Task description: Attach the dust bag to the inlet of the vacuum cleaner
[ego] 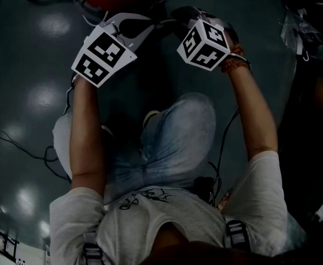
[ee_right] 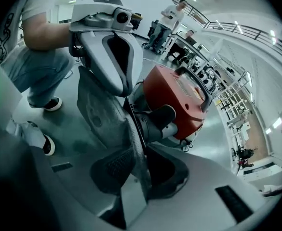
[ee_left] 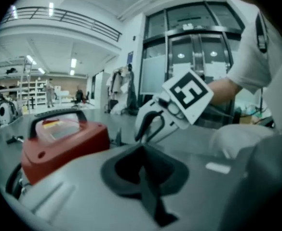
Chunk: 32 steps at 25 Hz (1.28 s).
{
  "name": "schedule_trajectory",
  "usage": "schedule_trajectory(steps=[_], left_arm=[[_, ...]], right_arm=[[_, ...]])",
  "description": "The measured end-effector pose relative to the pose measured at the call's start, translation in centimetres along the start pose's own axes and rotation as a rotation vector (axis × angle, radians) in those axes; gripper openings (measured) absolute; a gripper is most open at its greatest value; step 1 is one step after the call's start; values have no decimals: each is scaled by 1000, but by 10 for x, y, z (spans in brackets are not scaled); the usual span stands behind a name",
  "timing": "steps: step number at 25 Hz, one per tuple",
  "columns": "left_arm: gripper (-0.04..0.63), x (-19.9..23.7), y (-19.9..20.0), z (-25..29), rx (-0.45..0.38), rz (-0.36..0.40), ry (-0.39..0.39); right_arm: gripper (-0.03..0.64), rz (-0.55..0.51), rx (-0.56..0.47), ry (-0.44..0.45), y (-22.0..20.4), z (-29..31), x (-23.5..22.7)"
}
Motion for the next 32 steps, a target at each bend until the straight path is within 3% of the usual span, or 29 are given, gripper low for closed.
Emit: schedule_trajectory(steps=[3, 5, 7, 12, 15, 17, 21, 26, 32], left_arm=[[10, -6, -1, 0, 36, 18, -27], [79, -10, 0, -2, 70, 27, -63], [191, -15, -1, -5, 122, 51, -86], [241, -13, -8, 8, 199, 108, 36], [234, -13, -8, 20, 218, 163, 109], [128, -14, -9, 24, 227, 192, 132], [43, -12, -9, 22, 209, 175, 134], [32, -8, -11, 20, 178, 171, 141], [38, -7, -6, 28, 164, 266, 190]], right_arm=[[74, 15, -13, 2, 0, 0, 0], [74, 25, -20, 0, -1, 0, -1], [74, 28, -22, 0, -2, 1, -1], [74, 31, -24, -5, -2, 1, 0], [74, 33, -24, -12, -3, 0, 0], [74, 33, -25, -14, -3, 0, 1], [72, 14, -23, -18, -3, -3, 3], [72, -38, 2, -24, 0, -2, 1], [69, 89, -66, -2, -10, -1, 3]])
Point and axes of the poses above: the fingertips, and each gripper's own axes: z forward along the fingers, x to its left, y out of its top, the point moved 5 cm from there along -z, backward along the fingers, and after that the axes turned 7 degrees about y, right-handed, at the moved point
